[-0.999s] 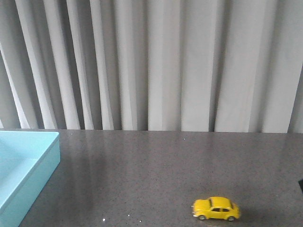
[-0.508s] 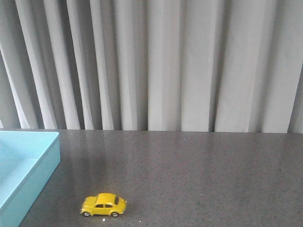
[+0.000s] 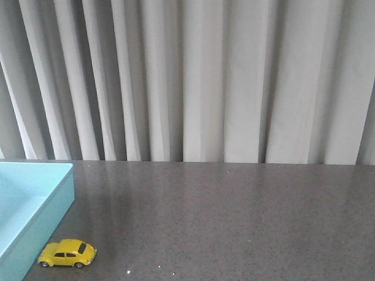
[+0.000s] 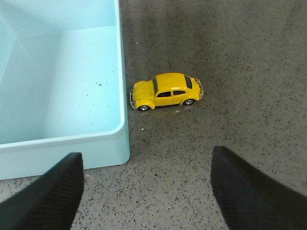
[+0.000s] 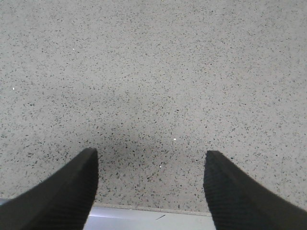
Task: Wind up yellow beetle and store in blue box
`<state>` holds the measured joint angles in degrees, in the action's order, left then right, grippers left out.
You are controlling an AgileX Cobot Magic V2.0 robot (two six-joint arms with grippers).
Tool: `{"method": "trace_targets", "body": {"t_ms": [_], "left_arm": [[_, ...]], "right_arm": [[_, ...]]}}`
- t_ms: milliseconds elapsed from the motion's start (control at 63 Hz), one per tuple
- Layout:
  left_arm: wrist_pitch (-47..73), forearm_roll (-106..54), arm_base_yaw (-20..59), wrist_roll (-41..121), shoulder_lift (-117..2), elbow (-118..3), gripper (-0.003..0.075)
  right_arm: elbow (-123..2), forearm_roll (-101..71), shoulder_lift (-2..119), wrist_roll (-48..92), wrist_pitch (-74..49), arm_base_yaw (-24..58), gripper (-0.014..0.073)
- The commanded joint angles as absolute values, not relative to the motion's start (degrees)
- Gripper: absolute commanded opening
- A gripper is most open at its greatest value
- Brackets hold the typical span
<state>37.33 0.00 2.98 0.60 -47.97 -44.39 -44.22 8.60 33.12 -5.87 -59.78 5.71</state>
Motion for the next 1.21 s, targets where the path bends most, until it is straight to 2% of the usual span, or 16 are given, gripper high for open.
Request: {"method": "trace_targets", "body": {"t_ms": [0, 412, 745, 1079, 1190], "left_arm": [[33.7, -0.4, 3.0, 0.0, -47.7, -46.3, 0.0542], [32.3, -0.9, 3.0, 2.5, -49.3, -46.4, 0.0542], [36.2, -7.9, 3.0, 29.2, -60.2, -58.2, 0.0542], [50.1, -12.8, 3.6, 53.4, -78.6, -75.3, 0.0542], [51.3, -14.3, 3.8, 58.5, -84.6, -78.8, 0.0542]], "right_arm": [[-45.5, 9.5, 33.2, -5.9, -56.5, 5.7, 0.0457], [-45.5, 9.5, 33.2, -5.9, -56.5, 5.7, 0.0457], [-45.5, 9.5, 33.2, -5.9, -56.6, 5.7, 0.0457], [-45.5, 9.5, 33.2, -5.9, -56.6, 5.7, 0.0457], [-45.5, 9.5, 33.2, -5.9, -56.6, 5.7, 0.0457]]}}
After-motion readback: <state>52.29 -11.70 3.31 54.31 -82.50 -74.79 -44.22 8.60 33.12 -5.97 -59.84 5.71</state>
